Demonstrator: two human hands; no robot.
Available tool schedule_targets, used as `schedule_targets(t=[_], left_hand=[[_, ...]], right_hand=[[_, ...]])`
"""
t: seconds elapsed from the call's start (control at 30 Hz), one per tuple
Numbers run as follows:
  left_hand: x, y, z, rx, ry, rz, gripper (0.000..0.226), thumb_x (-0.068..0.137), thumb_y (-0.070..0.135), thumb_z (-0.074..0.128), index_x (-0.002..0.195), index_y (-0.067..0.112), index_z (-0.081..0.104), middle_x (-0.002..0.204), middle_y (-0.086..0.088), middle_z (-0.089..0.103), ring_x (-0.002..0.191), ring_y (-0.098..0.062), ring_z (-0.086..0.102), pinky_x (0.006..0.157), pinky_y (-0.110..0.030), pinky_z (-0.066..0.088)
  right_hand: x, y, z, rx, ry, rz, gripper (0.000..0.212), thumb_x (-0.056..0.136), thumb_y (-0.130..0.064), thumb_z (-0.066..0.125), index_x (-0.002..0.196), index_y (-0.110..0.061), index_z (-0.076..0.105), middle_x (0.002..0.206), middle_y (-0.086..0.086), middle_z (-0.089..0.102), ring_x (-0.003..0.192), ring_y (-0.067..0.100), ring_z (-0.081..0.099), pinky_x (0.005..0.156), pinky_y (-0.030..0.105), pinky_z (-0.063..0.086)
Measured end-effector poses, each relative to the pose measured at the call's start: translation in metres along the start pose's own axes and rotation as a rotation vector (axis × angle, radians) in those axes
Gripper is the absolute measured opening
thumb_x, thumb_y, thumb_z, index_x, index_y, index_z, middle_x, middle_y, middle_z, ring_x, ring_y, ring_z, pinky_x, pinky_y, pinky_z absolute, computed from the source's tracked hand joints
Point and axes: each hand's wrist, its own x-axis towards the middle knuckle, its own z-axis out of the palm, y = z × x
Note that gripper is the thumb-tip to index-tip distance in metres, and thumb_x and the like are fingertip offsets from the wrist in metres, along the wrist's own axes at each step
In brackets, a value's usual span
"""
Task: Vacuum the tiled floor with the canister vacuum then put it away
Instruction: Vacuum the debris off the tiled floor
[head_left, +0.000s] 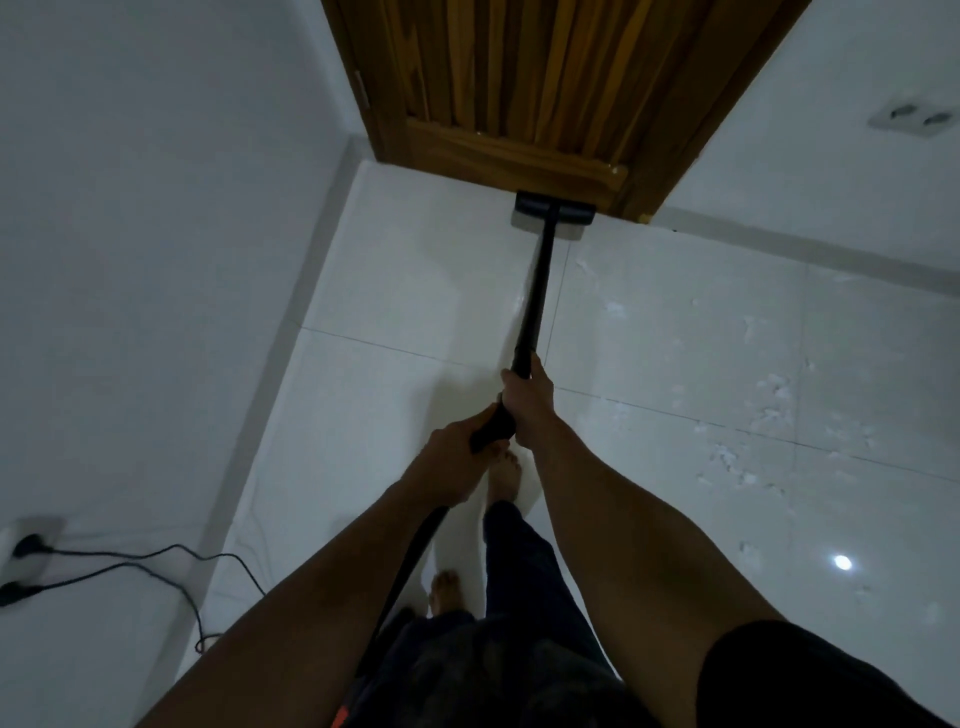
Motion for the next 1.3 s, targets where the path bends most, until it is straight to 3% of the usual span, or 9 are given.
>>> schedule_targets(t=[0.23, 0.37, 0.6, 0.77, 0.83, 0.9, 1.03, 1.17, 1.3], left_hand=[[-0.121, -0.059, 0.05, 0.022, -0.015, 0.046, 0.046, 0.102, 0.04, 0.052, 0.146, 0.047, 0.039, 0.075, 0.01, 0.063, 0.043, 0.002, 0.053, 0.043, -0.015, 0.043], [-0.184, -0.104, 0.088, 0.055, -0.029, 0.039, 0.047, 0.101, 0.039, 0.053, 0.146, 0.045, 0.042, 0.102, 0.0, 0.072, 0.059, 0.001, 0.054, 0.064, -0.026, 0.051], [-0.265, -0.155, 0.158, 0.051, -0.042, 0.078, 0.041, 0.1, 0.034, 0.056, 0.141, 0.037, 0.051, 0.099, 0.001, 0.073, 0.082, -0.015, 0.069, 0.082, -0.035, 0.058], [-0.343, -0.198, 0.222, -0.005, -0.049, 0.178, 0.042, 0.1, 0.034, 0.058, 0.141, 0.04, 0.05, 0.079, 0.011, 0.069, 0.057, 0.005, 0.059, 0.061, -0.016, 0.049], [-0.375, -0.214, 0.25, -0.006, -0.044, 0.196, 0.045, 0.099, 0.038, 0.058, 0.142, 0.044, 0.048, 0.087, 0.0, 0.072, 0.067, -0.006, 0.064, 0.067, -0.022, 0.053], [-0.404, -0.235, 0.277, 0.014, -0.048, 0.18, 0.043, 0.096, 0.047, 0.056, 0.139, 0.05, 0.048, 0.098, -0.008, 0.073, 0.08, -0.02, 0.068, 0.078, -0.039, 0.058], [-0.475, -0.268, 0.325, -0.015, -0.101, 0.16, 0.039, 0.098, 0.043, 0.058, 0.137, 0.036, 0.057, 0.089, -0.009, 0.074, 0.067, -0.014, 0.065, 0.078, -0.047, 0.056], [-0.535, -0.294, 0.35, -0.032, -0.128, 0.116, 0.033, 0.099, 0.04, 0.058, 0.131, 0.04, 0.059, 0.074, -0.001, 0.065, 0.061, -0.016, 0.059, 0.061, -0.04, 0.057], [-0.601, -0.318, 0.371, -0.052, -0.166, 0.045, 0.036, 0.099, 0.034, 0.058, 0.13, 0.051, 0.051, 0.061, 0.011, 0.058, 0.061, -0.017, 0.053, 0.048, -0.029, 0.047]], right_hand=[[-0.111, 0.088, -0.023, -0.003, -0.022, -0.058, 0.068, 0.093, -0.017, 0.057, 0.154, -0.033, 0.033, 0.102, 0.009, 0.062, 0.079, 0.023, 0.06, 0.069, 0.035, 0.054], [-0.181, 0.149, -0.044, -0.009, -0.031, -0.054, 0.068, 0.095, -0.019, 0.057, 0.155, -0.033, 0.031, 0.105, 0.009, 0.063, 0.078, 0.022, 0.06, 0.069, 0.034, 0.055], [-0.25, 0.241, -0.08, -0.082, 0.008, -0.055, 0.066, 0.095, -0.021, 0.056, 0.154, -0.037, 0.032, 0.116, 0.013, 0.066, 0.081, 0.025, 0.063, 0.081, 0.044, 0.059], [-0.315, 0.316, -0.119, -0.148, -0.008, -0.086, 0.066, 0.096, -0.02, 0.055, 0.156, -0.034, 0.031, 0.12, 0.011, 0.065, 0.084, 0.024, 0.062, 0.075, 0.037, 0.056], [-0.345, 0.347, -0.136, -0.184, -0.02, -0.108, 0.066, 0.098, -0.02, 0.054, 0.157, -0.032, 0.029, 0.124, 0.009, 0.063, 0.088, 0.024, 0.062, 0.074, 0.034, 0.054], [-0.377, 0.375, -0.152, -0.199, -0.031, -0.111, 0.065, 0.098, -0.02, 0.054, 0.157, -0.03, 0.028, 0.125, 0.007, 0.061, 0.087, 0.022, 0.062, 0.074, 0.033, 0.053], [-0.442, 0.44, -0.183, -0.184, -0.025, -0.065, 0.065, 0.098, -0.02, 0.052, 0.157, -0.03, 0.027, 0.127, 0.007, 0.061, 0.09, 0.022, 0.063, 0.079, 0.034, 0.054], [-0.483, 0.504, -0.194, -0.153, -0.002, -0.021, 0.067, 0.095, -0.022, 0.054, 0.156, -0.031, 0.028, 0.118, 0.008, 0.065, 0.084, 0.023, 0.064, 0.076, 0.036, 0.057], [-0.519, 0.576, -0.196, -0.132, 0.027, 0.019, 0.072, 0.091, -0.029, 0.056, 0.156, -0.035, 0.025, 0.125, 0.011, 0.064, 0.101, 0.032, 0.066, 0.089, 0.046, 0.057]])
